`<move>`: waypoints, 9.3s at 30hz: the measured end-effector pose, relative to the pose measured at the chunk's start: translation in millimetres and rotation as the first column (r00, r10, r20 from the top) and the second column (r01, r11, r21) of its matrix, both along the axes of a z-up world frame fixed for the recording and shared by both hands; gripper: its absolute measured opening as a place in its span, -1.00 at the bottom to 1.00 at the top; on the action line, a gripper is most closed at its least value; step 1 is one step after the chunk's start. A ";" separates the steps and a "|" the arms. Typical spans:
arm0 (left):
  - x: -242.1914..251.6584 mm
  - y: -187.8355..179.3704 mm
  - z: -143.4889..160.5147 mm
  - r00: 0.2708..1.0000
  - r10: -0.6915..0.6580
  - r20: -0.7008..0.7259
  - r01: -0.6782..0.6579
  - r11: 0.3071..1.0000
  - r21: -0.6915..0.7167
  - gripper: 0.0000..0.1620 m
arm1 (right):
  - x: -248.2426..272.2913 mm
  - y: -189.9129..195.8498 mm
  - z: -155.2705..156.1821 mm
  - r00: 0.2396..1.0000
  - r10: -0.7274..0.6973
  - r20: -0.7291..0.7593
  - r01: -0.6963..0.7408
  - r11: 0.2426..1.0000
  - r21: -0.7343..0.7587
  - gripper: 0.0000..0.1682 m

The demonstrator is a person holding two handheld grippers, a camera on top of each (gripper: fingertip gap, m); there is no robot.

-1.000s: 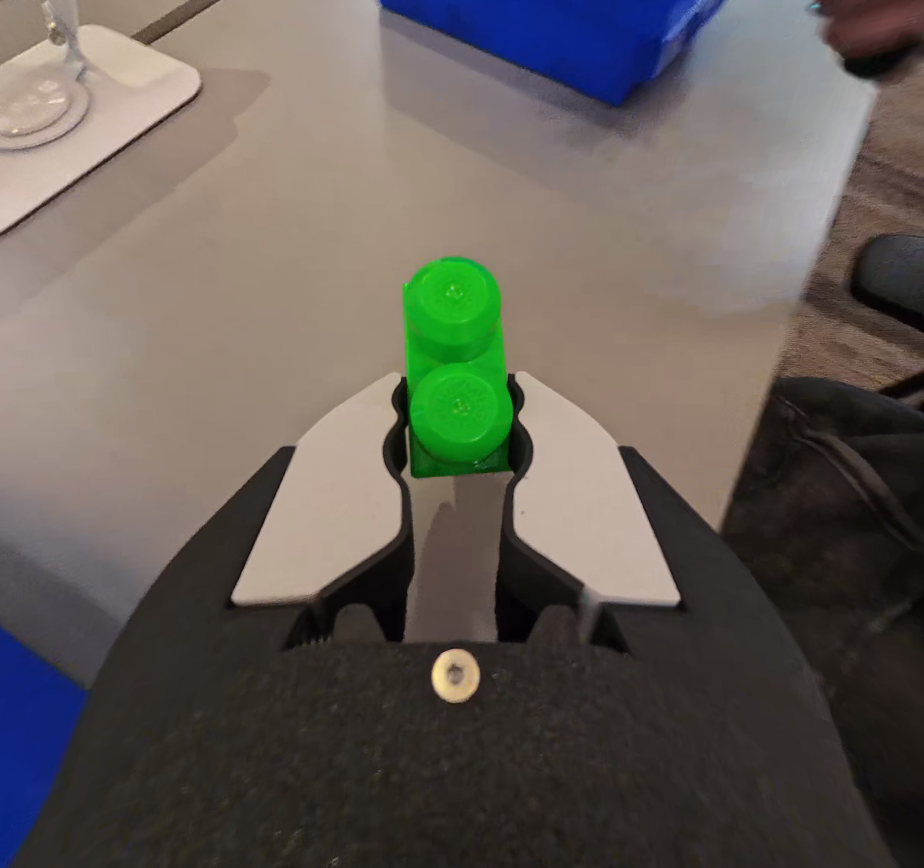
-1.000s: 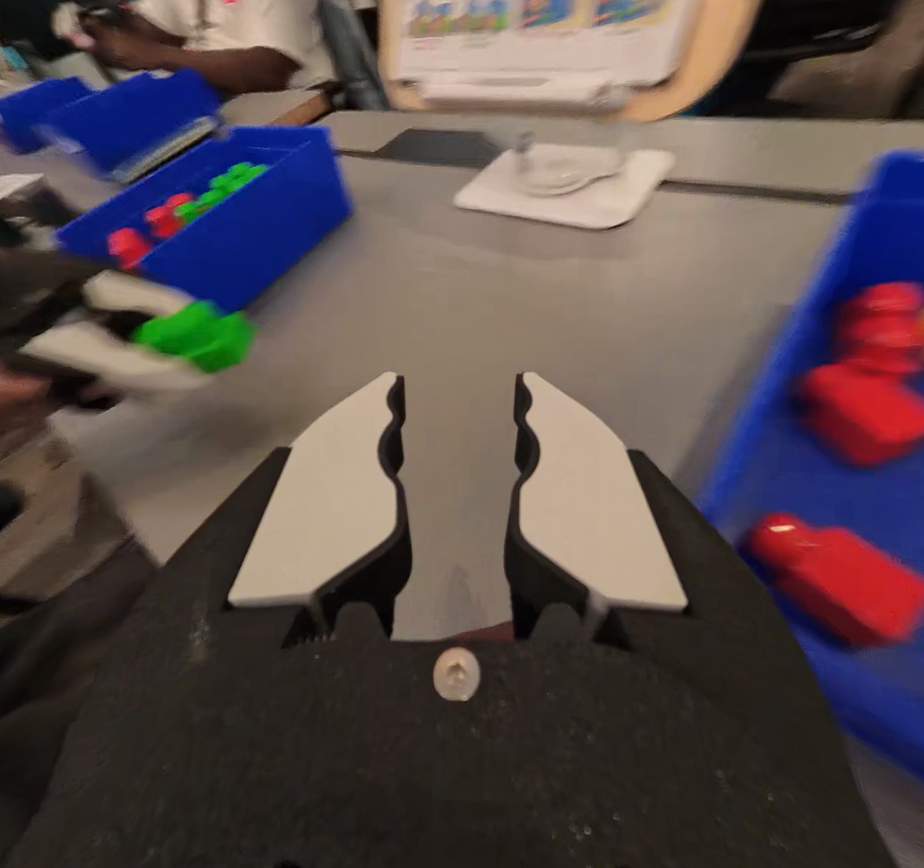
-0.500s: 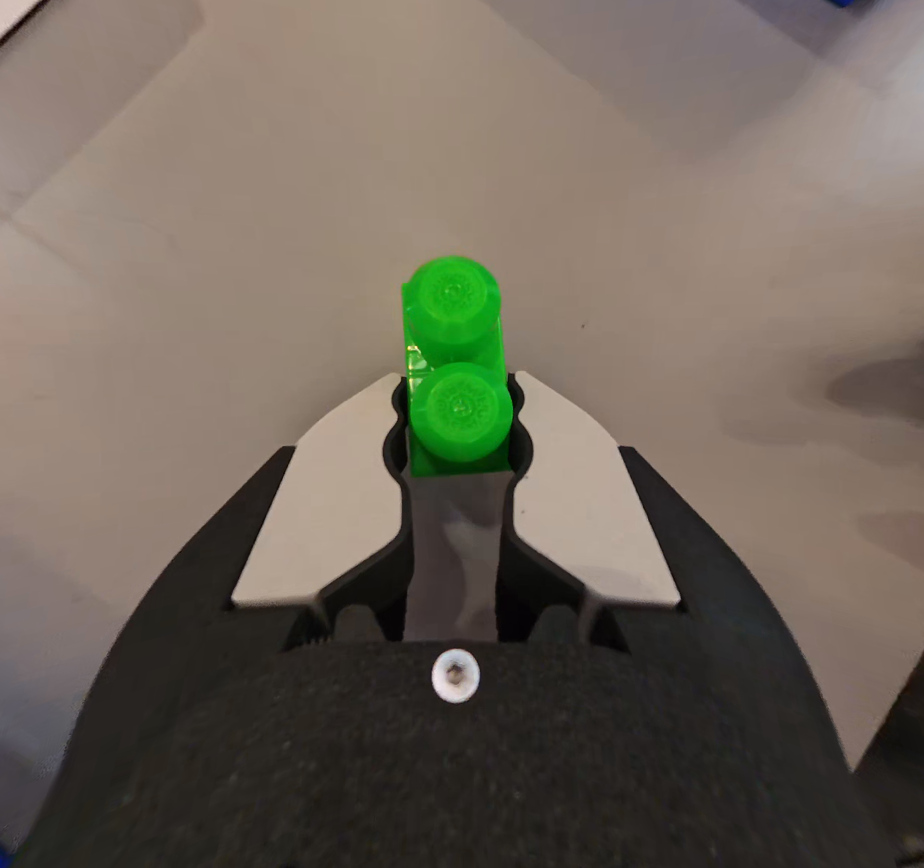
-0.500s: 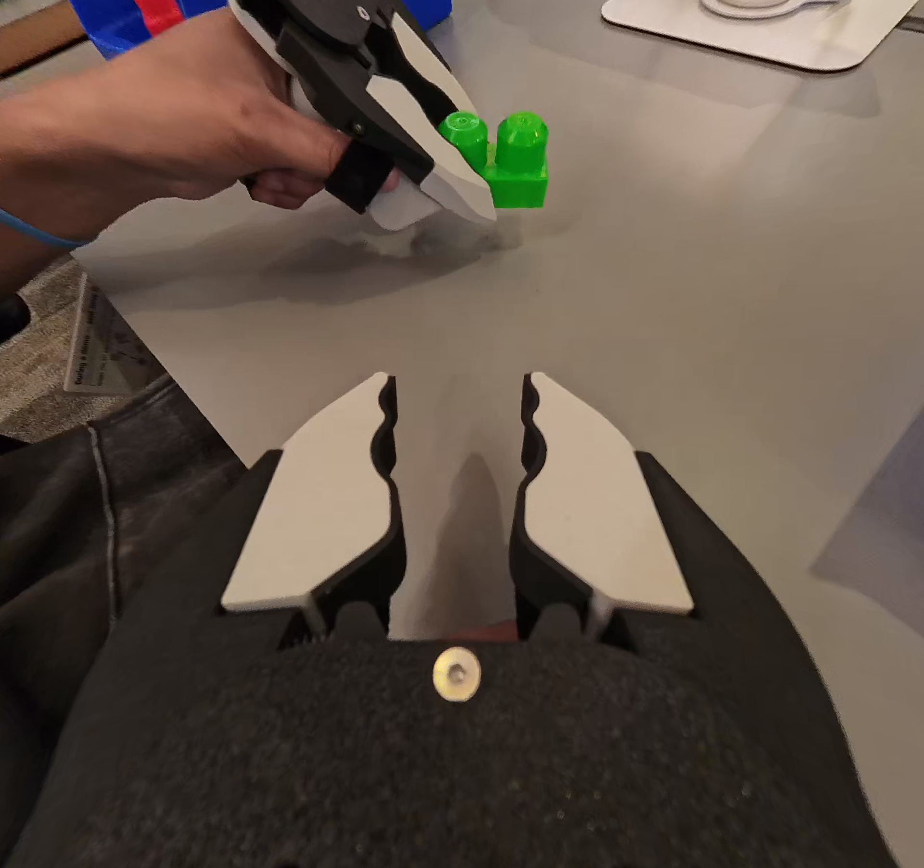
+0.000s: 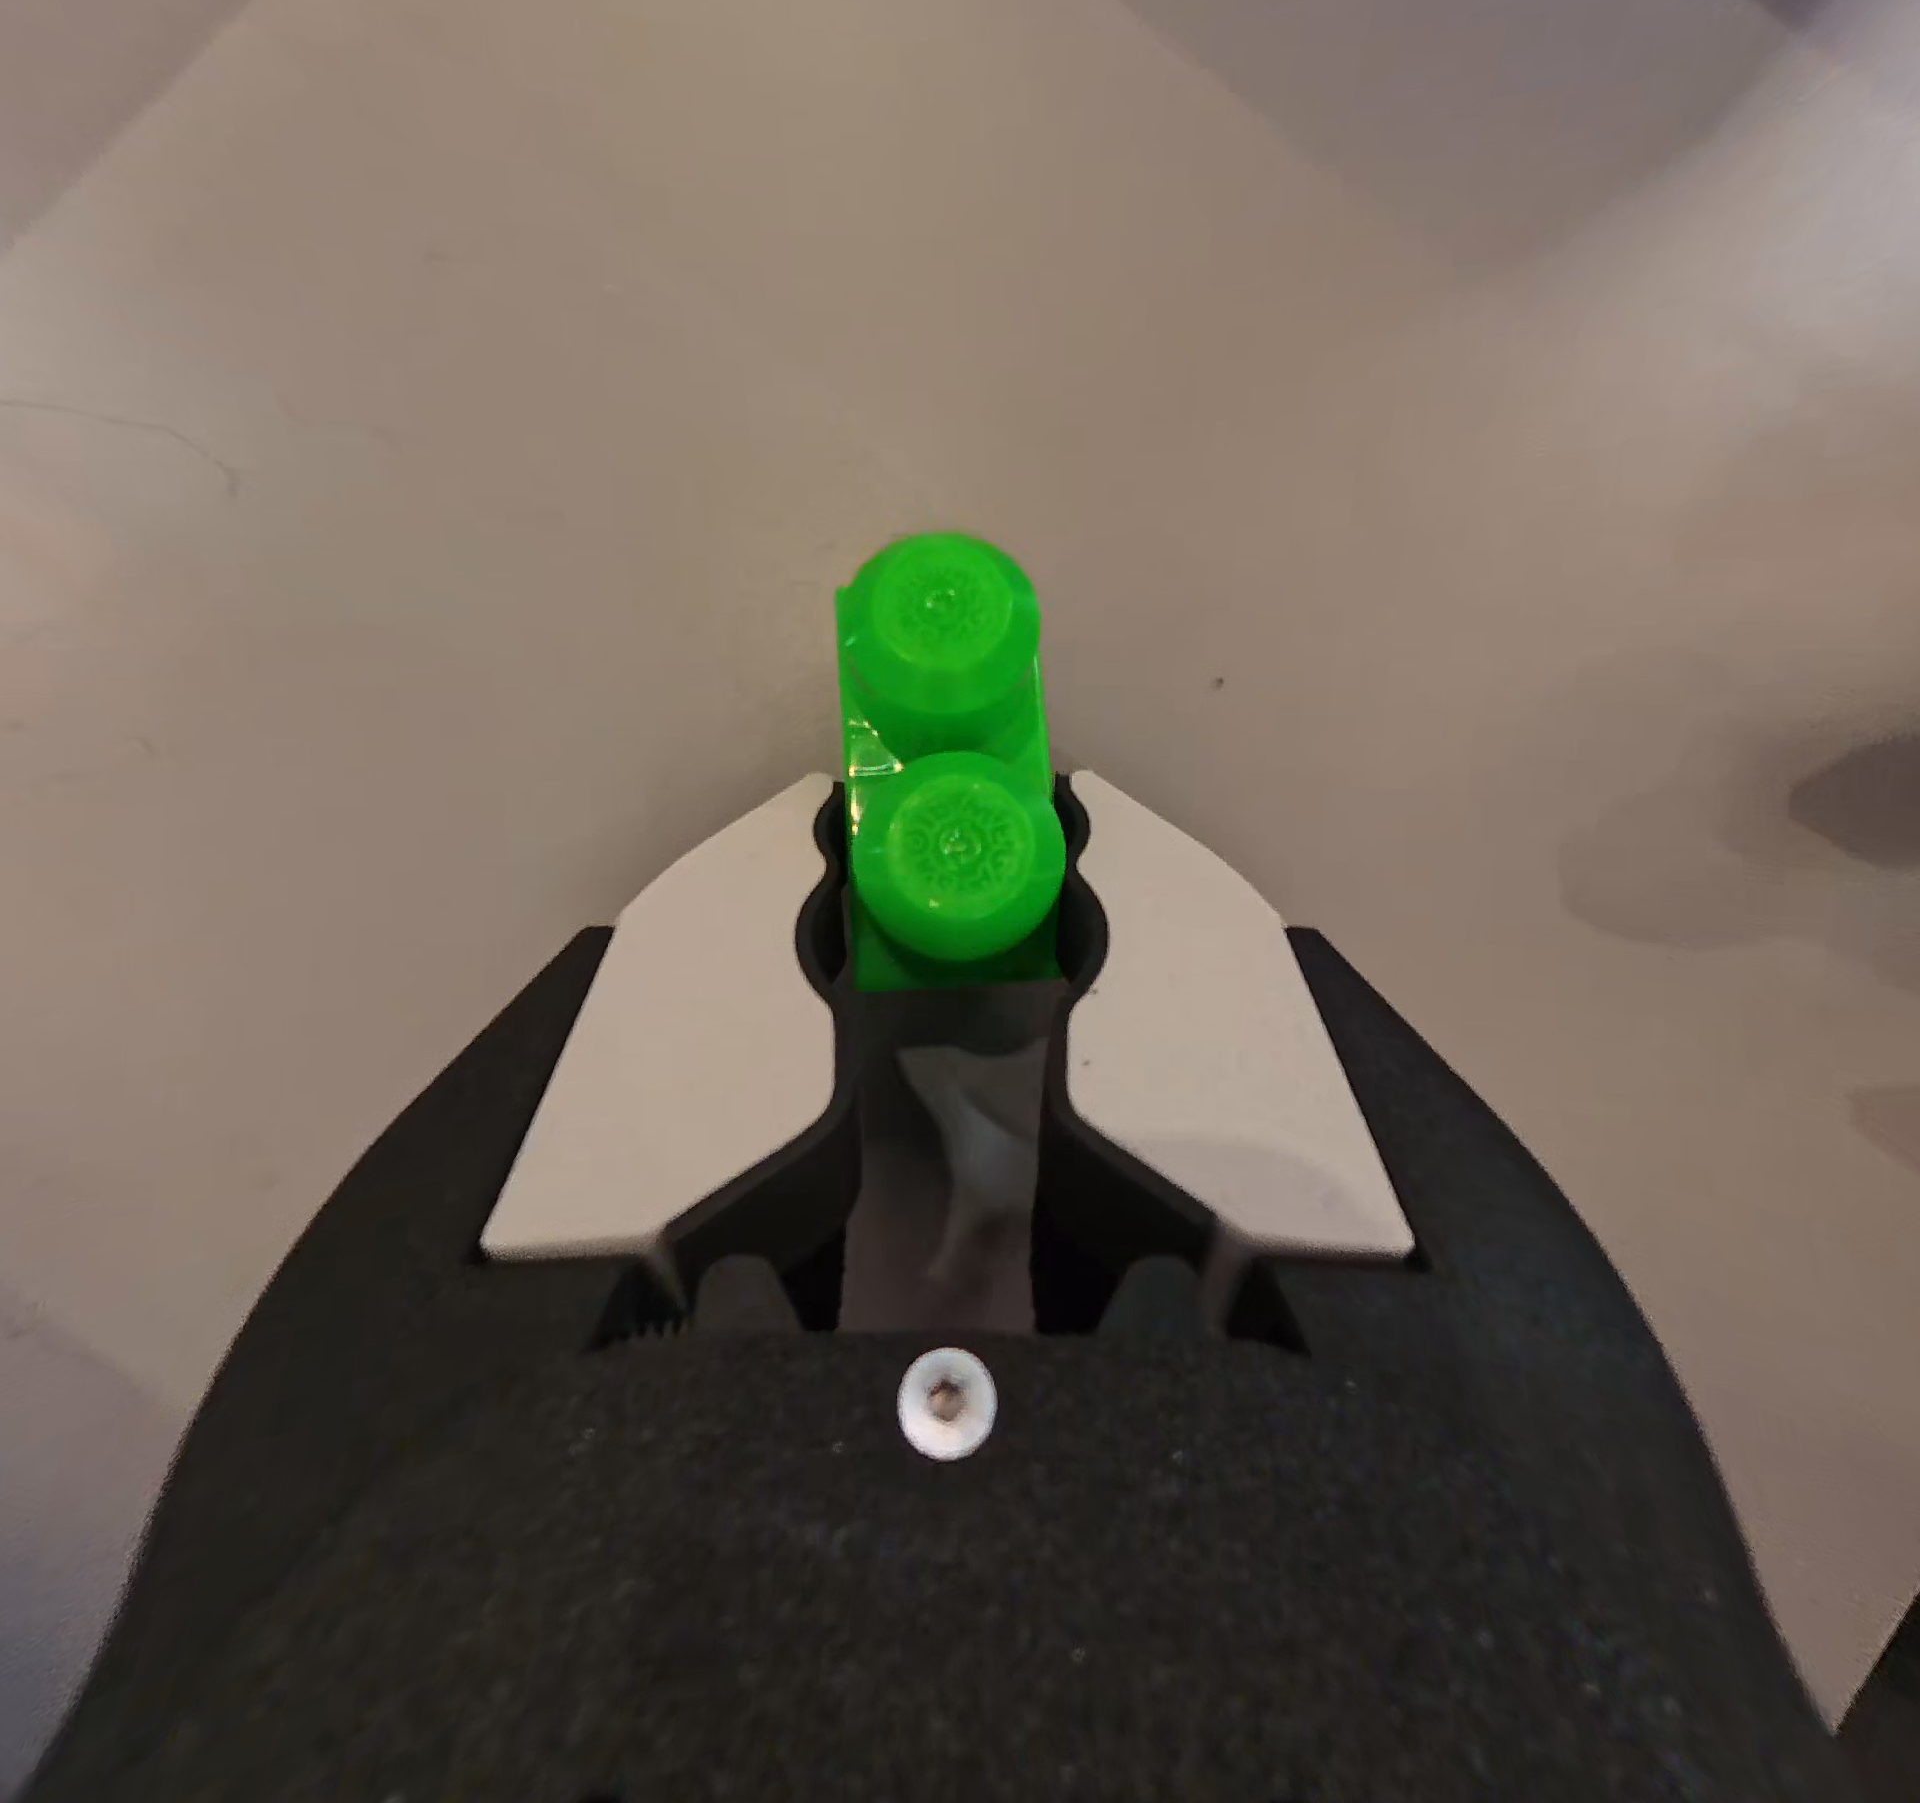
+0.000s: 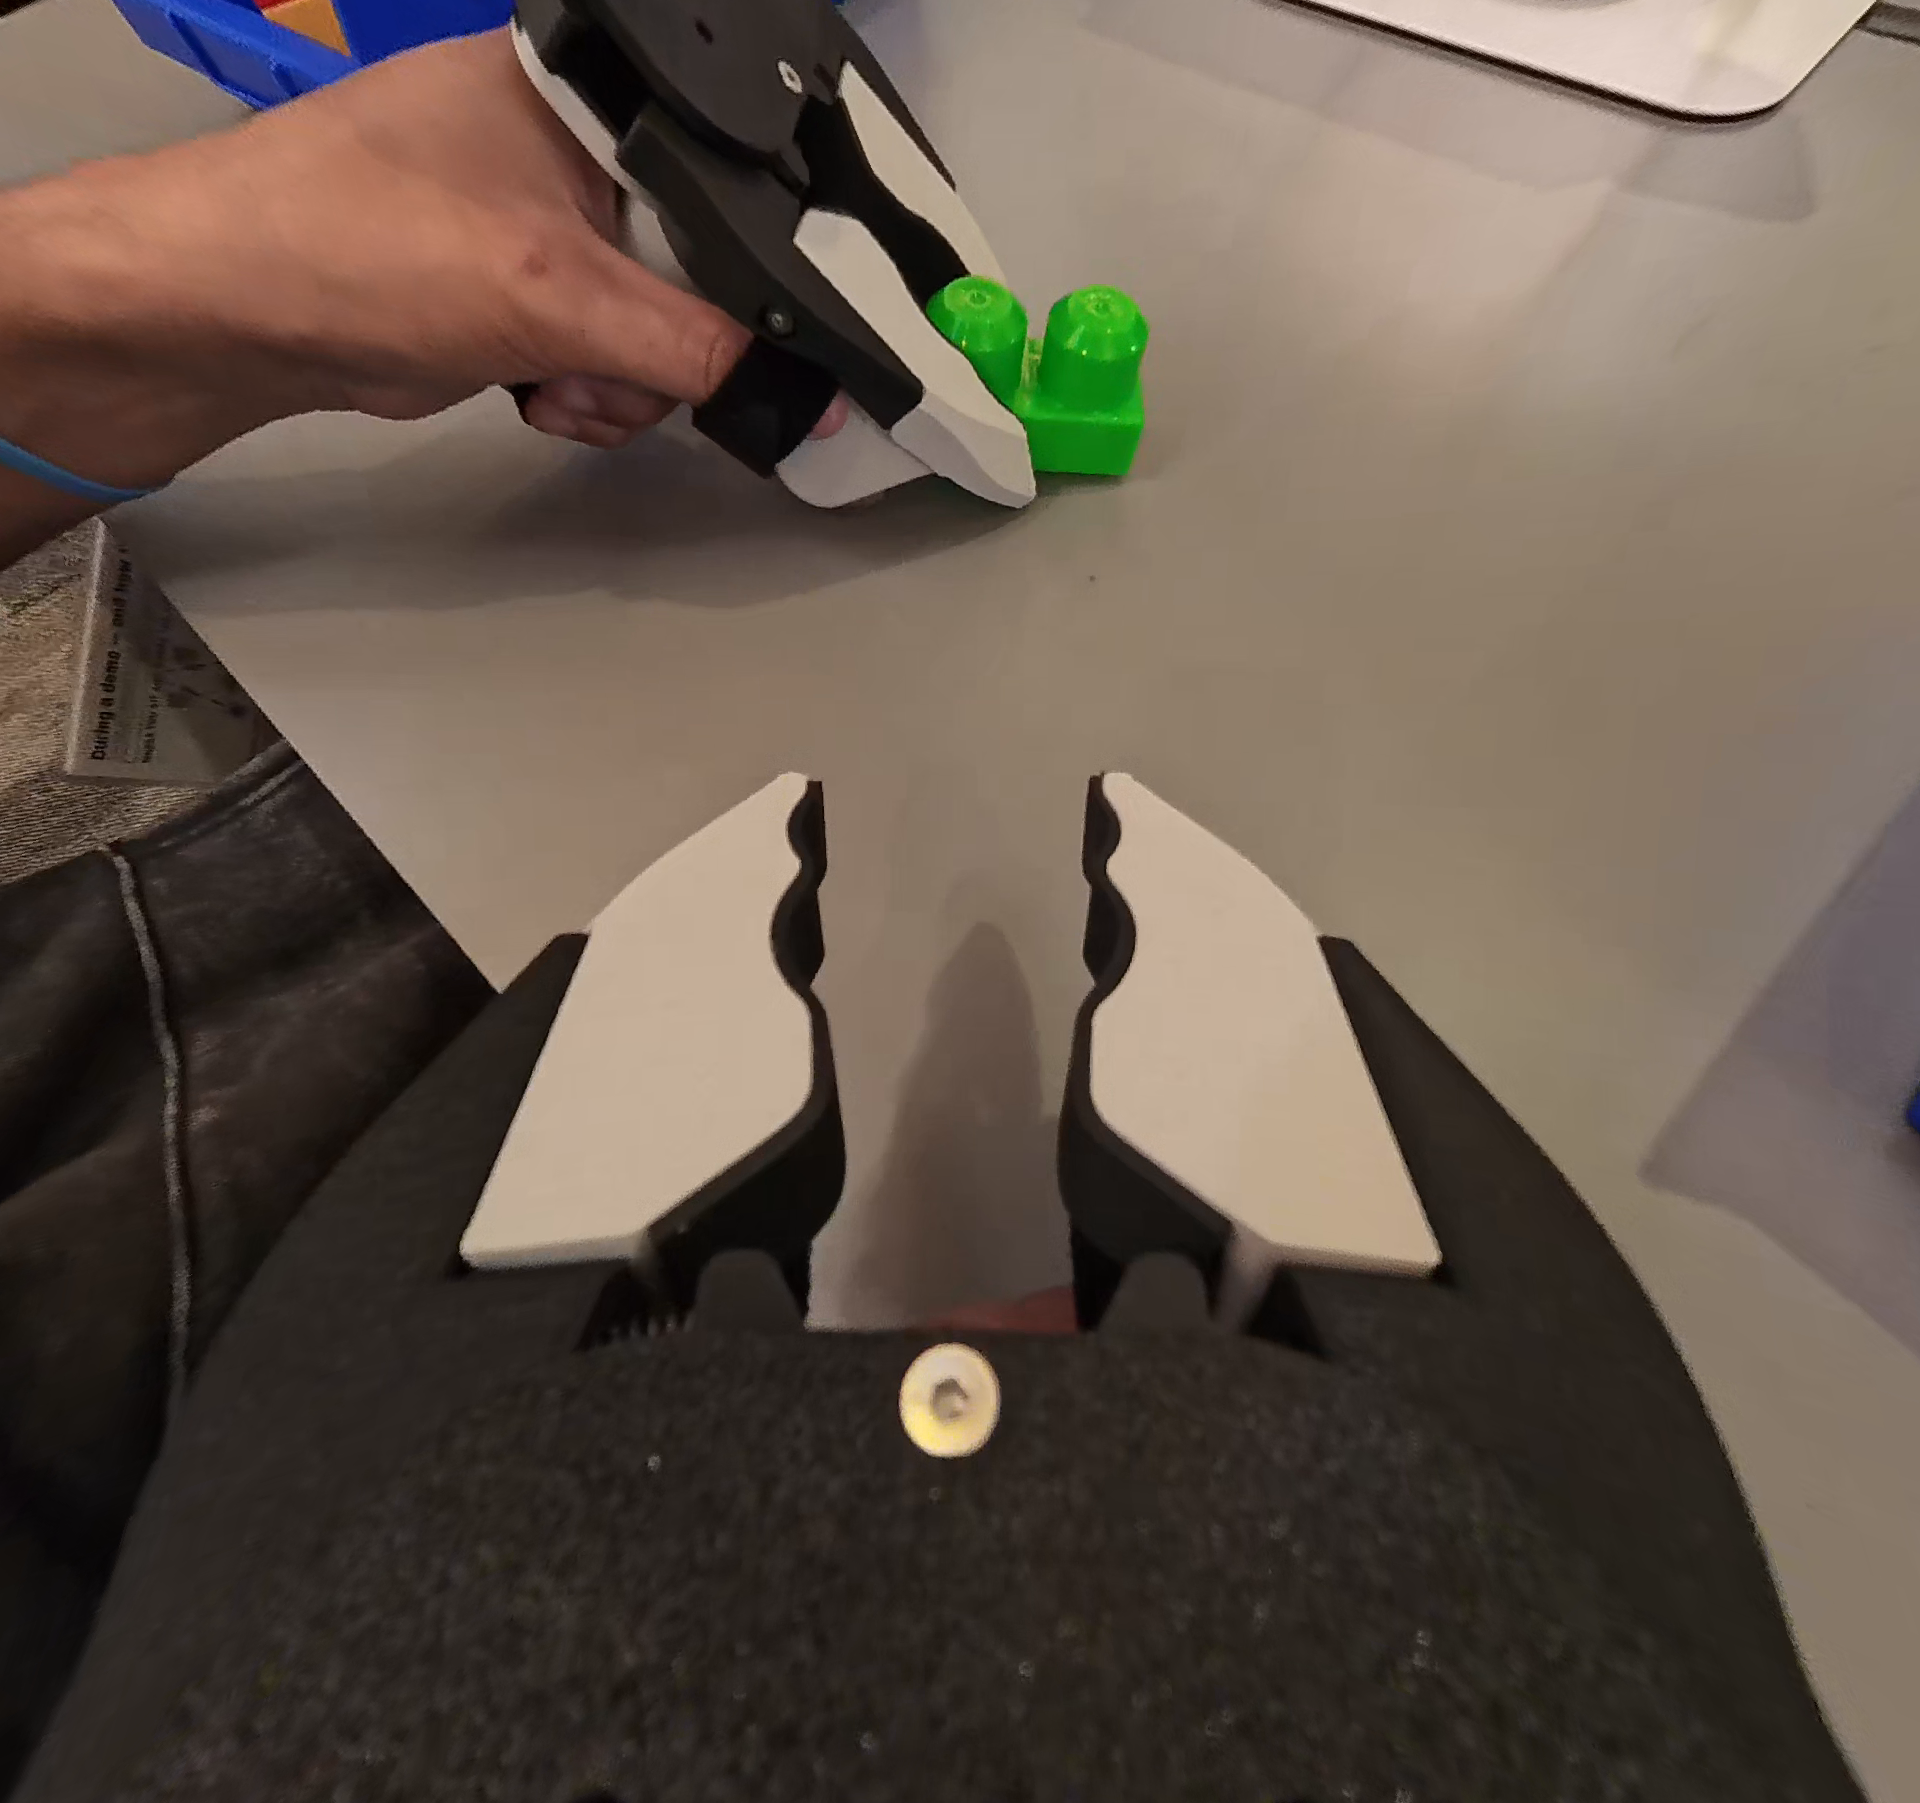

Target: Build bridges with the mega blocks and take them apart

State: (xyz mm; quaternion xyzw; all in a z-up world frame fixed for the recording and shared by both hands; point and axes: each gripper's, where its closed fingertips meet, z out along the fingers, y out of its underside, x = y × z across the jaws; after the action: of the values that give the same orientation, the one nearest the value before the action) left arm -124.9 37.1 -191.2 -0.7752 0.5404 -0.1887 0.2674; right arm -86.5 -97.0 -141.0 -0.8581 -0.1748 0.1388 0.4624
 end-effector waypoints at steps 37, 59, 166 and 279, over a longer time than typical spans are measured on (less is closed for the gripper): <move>-181.1 -81.0 53.5 0.904 0.207 0.374 -0.244 0.968 0.053 -0.40 | -7.2 131.5 78.5 0.983 -0.143 0.119 0.133 0.987 0.088 -0.14; -154.4 -86.3 56.9 0.925 0.118 0.361 -0.144 0.988 0.046 -0.39 | 351.3 108.8 25.8 0.710 -0.031 0.704 0.469 0.766 -0.439 -0.13; -349.3 116.4 89.6 0.818 0.568 -0.095 -0.532 0.808 0.255 -0.09 | -43.9 15.7 11.1 0.941 0.304 -0.149 -0.286 0.949 0.135 -0.40; -83.6 -32.6 124.7 0.854 -0.072 0.515 0.037 0.996 0.078 -0.07 | 125.0 90.6 113.4 0.908 -0.169 0.384 0.141 0.985 0.101 -0.56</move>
State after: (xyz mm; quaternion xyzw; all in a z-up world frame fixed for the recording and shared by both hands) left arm -208.5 4.5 -66.5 -0.6711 0.4764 -0.3797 0.4225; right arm 38.5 -6.4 -27.6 -0.8627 -0.1997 -0.0787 0.4580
